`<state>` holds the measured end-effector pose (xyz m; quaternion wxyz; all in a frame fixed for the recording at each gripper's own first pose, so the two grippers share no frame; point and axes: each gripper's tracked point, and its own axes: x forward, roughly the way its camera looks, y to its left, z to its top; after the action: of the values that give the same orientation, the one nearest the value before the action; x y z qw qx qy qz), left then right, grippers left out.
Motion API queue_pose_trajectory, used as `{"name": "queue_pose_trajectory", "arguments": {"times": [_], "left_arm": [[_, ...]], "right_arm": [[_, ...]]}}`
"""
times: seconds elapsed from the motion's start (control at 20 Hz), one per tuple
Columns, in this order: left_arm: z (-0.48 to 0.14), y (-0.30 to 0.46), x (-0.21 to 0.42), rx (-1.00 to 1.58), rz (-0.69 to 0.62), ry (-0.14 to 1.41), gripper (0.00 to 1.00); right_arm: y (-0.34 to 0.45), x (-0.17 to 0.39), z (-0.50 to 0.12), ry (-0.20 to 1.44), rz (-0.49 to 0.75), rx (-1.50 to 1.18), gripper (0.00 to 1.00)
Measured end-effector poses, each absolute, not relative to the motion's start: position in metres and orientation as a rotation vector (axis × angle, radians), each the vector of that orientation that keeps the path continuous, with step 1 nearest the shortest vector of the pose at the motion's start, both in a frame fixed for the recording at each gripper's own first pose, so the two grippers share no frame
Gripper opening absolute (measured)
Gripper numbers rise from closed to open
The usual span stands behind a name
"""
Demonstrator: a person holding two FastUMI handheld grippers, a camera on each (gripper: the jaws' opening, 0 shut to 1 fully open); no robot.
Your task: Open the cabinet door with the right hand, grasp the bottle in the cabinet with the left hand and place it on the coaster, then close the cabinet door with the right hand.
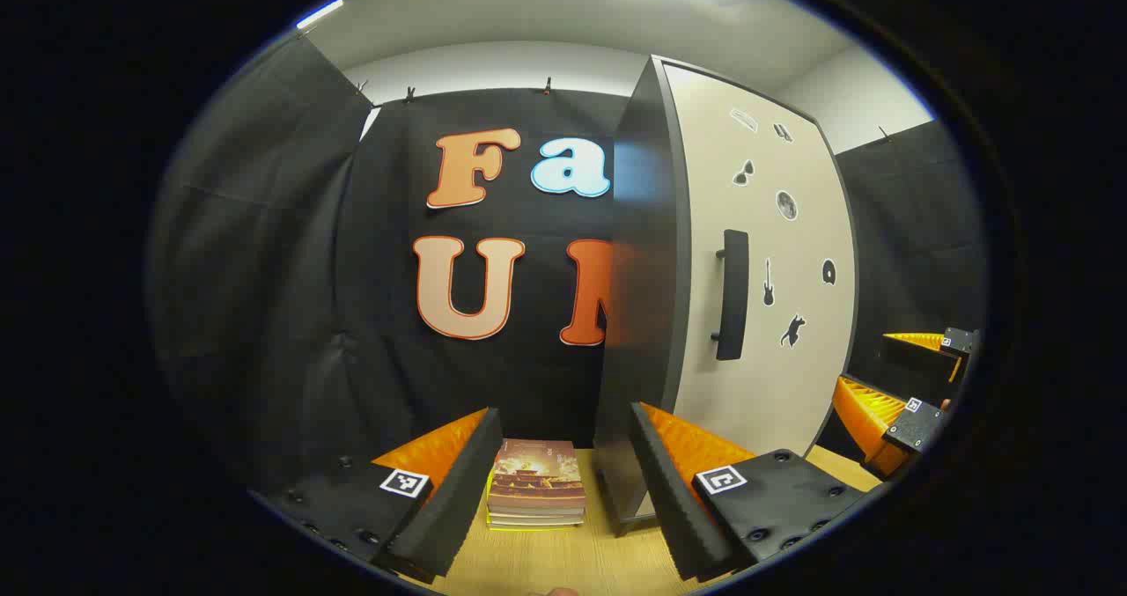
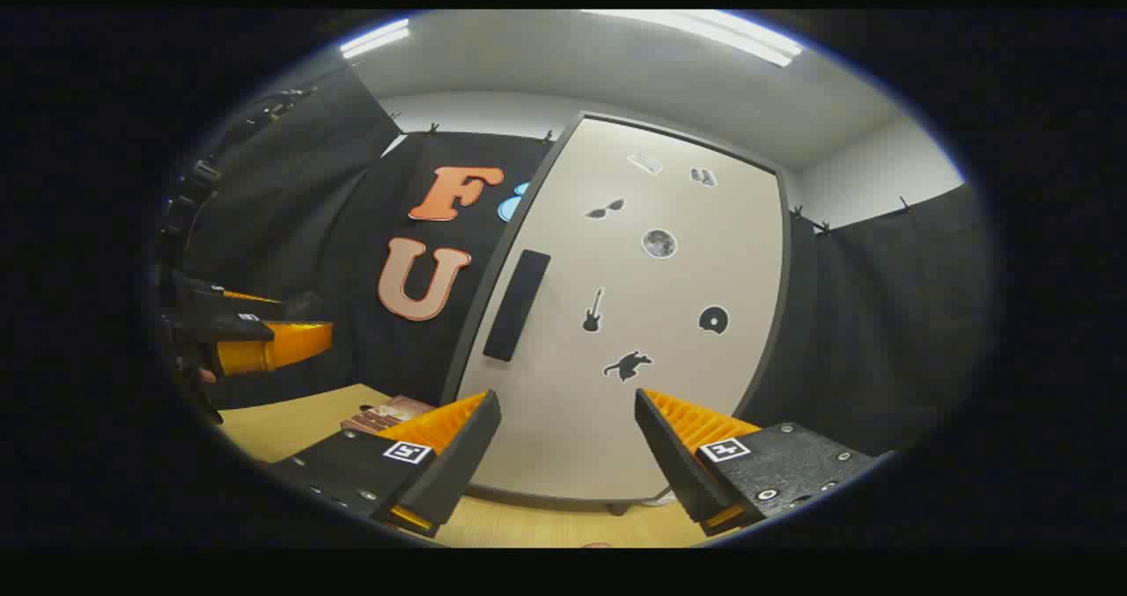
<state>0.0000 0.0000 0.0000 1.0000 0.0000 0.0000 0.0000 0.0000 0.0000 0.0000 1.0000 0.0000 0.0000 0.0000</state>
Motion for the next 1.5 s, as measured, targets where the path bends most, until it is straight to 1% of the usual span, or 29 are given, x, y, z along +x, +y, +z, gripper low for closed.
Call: {"name": "queue_pose_trajectory", "arguments": {"times": [0.15,0.45,0.8,1.0,1.25,1.5], "left_arm": [[-0.003,-0.002,-0.006,0.003,0.000,0.006,0.96],[-0.004,0.002,-0.013,0.017,0.006,0.008,0.95],[-0.006,0.005,-0.015,0.033,0.004,0.011,0.96],[-0.003,0.004,-0.017,0.031,-0.004,0.008,0.95],[-0.005,0.013,-0.020,0.038,0.008,0.003,0.95],[-0.012,0.025,-0.021,0.044,0.020,0.018,0.95]], "right_arm": [[0.011,0.000,-0.001,0.008,0.038,0.034,0.95],[0.017,-0.003,-0.001,0.012,0.049,0.063,0.95],[0.017,-0.003,-0.005,0.032,0.033,0.104,0.95],[0.020,0.004,0.001,0.026,0.033,0.108,0.95],[0.033,0.029,0.020,-0.010,0.045,0.129,0.95],[0.042,0.083,0.028,0.000,0.042,0.165,0.94]]}}
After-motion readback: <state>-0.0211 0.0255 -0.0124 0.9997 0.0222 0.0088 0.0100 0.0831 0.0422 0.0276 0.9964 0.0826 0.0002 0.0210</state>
